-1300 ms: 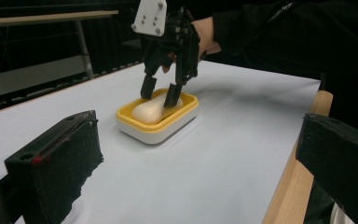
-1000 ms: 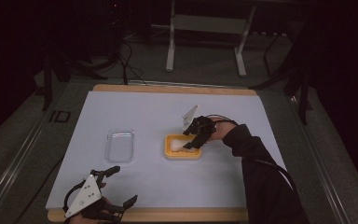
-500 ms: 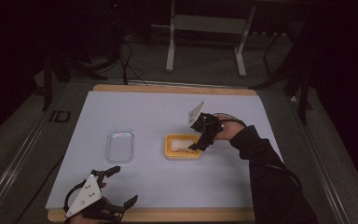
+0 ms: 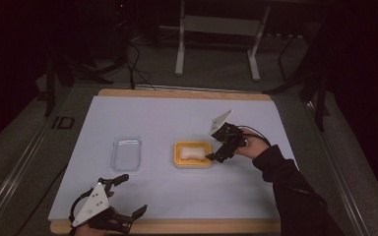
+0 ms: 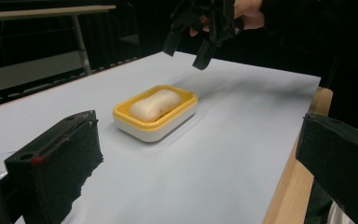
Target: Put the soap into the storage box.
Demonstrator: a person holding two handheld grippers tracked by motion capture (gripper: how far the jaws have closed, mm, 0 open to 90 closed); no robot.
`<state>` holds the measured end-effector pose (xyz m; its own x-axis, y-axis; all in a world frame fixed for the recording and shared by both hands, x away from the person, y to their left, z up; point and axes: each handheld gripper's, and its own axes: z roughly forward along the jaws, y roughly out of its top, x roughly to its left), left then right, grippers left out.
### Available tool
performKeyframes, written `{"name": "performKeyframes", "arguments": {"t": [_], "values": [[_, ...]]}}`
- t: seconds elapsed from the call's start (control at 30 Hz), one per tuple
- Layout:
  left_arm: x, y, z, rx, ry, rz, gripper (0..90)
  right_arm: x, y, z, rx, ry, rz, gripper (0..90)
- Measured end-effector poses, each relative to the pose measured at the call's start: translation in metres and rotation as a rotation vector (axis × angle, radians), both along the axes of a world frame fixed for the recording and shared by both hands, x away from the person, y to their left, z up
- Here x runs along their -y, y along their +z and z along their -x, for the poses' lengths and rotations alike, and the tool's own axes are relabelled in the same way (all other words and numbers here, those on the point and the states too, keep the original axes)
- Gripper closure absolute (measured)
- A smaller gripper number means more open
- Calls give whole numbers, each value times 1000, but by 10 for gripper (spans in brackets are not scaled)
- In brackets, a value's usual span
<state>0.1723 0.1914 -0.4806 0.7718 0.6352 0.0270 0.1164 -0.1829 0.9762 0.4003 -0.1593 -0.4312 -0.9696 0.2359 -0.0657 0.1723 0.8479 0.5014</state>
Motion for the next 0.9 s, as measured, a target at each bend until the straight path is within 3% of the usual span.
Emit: {"name": "performKeyframes", "arguments": {"t": [0.17,0.27,0.5,0.67,0.8,0.9], "values": [[1,0,-1,0,-3,-2,2,7,1,6,19,-34,-25,138],[1,0,-1,1,-4,-1,2,17,0,15,39,-92,-40,136],[1,0,-1,1,-5,-4,2,27,-3,24,35,-205,-85,136],[1,0,-1,1,-6,-4,2,34,-5,33,51,-266,-141,138],[1,0,-1,1,-7,-5,2,37,-10,39,77,-316,-116,138],[1,0,0,2,-5,-5,2,41,-12,45,78,-353,-130,138]]}}
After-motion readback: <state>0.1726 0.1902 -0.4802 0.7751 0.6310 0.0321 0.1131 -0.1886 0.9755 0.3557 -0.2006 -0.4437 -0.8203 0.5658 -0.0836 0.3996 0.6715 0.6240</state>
